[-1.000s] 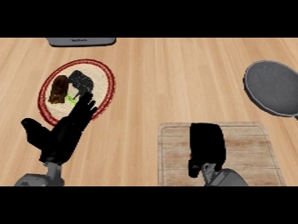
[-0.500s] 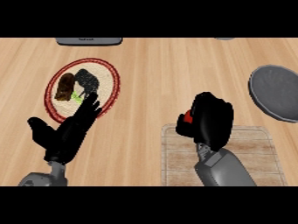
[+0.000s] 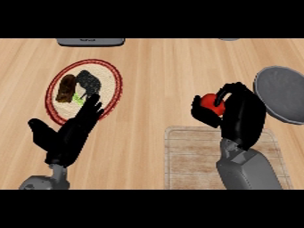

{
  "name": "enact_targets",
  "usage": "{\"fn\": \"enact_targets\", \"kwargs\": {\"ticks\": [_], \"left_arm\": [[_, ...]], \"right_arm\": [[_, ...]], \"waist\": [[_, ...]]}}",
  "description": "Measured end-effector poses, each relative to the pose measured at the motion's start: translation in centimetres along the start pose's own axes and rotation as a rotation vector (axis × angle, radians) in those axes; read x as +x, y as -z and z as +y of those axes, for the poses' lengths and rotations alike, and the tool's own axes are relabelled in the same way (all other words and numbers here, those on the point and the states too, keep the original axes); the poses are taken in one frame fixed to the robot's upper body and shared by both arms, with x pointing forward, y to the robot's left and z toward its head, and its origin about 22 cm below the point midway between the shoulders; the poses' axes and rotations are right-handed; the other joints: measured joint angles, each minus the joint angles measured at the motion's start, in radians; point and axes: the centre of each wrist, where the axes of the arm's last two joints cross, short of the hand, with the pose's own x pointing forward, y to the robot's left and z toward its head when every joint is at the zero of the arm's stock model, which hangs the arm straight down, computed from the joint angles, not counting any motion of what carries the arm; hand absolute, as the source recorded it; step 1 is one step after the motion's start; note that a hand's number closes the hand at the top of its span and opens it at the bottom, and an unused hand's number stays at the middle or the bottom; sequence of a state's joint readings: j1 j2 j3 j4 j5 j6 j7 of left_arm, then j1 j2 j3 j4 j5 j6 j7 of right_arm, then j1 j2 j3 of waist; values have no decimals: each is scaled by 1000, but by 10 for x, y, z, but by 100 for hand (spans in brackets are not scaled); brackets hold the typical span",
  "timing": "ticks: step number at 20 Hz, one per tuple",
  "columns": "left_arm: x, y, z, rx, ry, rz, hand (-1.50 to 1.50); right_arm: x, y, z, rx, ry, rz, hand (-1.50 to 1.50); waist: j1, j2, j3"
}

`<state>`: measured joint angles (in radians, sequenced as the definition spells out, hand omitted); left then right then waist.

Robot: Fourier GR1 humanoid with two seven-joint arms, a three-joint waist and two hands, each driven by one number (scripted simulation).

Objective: Pick the tomato from the cutting board and place it in the pan

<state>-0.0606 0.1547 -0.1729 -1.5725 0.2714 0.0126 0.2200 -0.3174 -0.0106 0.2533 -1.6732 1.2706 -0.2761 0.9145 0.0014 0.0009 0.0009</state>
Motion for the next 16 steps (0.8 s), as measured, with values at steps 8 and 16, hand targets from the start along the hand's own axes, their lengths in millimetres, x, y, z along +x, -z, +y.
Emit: {"fn": "enact_targets", "kwargs": {"ticks": [8,16], "left_arm": [[3,6,1,-12,4,-2,0],[3,6,1,-14,4,-1,0]], "right_arm": [[-63,60,14,-84,-12,44,150],[-125,116,18,-231,-93,73,150]], "waist": [[4,2,0],[9,3,0]]}}
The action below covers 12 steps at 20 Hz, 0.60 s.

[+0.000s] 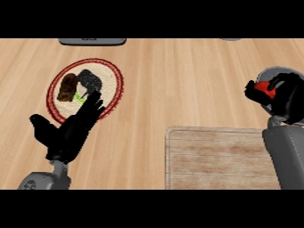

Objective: Pick the tomato from the cutting board and place it in the pan

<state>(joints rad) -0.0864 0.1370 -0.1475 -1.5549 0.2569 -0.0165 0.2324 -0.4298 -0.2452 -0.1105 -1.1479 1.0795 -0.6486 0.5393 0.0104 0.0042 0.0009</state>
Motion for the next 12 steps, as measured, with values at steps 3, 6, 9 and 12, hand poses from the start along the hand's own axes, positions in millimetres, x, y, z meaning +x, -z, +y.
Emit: {"fn": "enact_targets", "kwargs": {"ticks": [3,6,9,12], "left_arm": [[2,4,-2,-8,-2,0,0],[0,5,-4,-16,3,1,0],[-3,4,-4,-15,0,0,0],[-1,1,-5,-20,1,-4,0]], "right_arm": [[-18,26,3,-77,-15,27,150],[-36,46,5,-136,-5,59,150],[-60,58,7,-164,-8,72,150],[-77,72,3,-184,-7,88,150]], "waist": [[5,2,0],[9,4,1],[13,5,1],[22,8,3]]}}
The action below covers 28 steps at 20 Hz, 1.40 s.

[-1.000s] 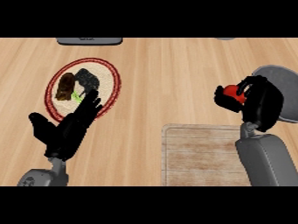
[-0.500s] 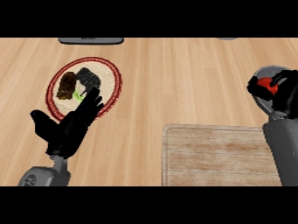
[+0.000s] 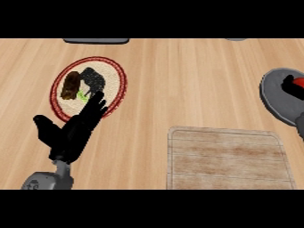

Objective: Pick the tomato from the cutting board and place it in the pan

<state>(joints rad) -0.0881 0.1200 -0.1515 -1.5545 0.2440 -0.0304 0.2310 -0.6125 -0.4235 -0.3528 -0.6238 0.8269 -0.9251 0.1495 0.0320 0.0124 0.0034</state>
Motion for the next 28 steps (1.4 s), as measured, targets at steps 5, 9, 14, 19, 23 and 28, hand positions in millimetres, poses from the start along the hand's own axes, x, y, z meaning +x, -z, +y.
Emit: {"fn": "enact_targets", "kwargs": {"ticks": [5,9,14,19,23,28], "left_arm": [[3,2,0,-17,3,-8,0],[4,6,-4,-24,6,-13,0],[1,7,-7,-33,5,-7,0],[1,4,-3,-20,-4,-9,0],[-3,0,-2,-13,-7,-8,0],[-4,-5,5,-5,-5,-4,0]], "right_arm": [[-24,24,-9,3,-17,48,-150],[-51,28,-13,145,-109,143,-150],[-57,29,-13,230,-65,178,-150],[-55,29,-13,186,145,164,-150],[-63,37,-22,152,330,193,-150],[-97,35,-34,193,498,244,-150]], "waist": [[13,7,1],[21,13,2],[29,15,4],[14,10,7],[5,6,6],[0,4,4]]}}
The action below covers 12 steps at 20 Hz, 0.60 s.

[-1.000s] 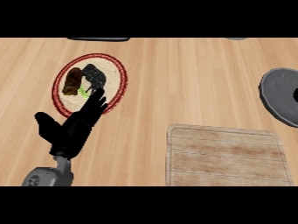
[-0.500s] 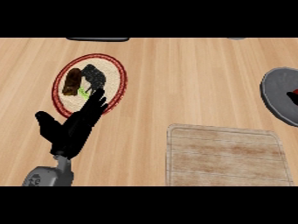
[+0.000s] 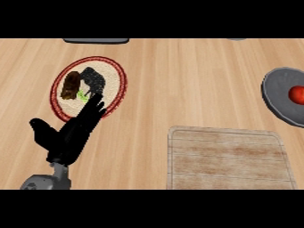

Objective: Pick the tomato from the cutting board and place it in the pan

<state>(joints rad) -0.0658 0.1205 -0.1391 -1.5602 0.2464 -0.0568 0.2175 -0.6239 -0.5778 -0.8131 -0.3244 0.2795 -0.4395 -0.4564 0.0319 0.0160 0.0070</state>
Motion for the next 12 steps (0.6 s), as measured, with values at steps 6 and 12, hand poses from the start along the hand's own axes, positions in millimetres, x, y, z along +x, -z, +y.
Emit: {"fn": "enact_targets", "kwargs": {"ticks": [6,12], "left_arm": [[1,0,1,8,5,3,0],[1,1,4,20,-2,5,0]], "right_arm": [[-37,-8,-35,123,94,-4,-150],[-68,-17,-78,218,167,-24,-150]], "waist": [[-9,-4,-2],[-19,-9,-4]]}}
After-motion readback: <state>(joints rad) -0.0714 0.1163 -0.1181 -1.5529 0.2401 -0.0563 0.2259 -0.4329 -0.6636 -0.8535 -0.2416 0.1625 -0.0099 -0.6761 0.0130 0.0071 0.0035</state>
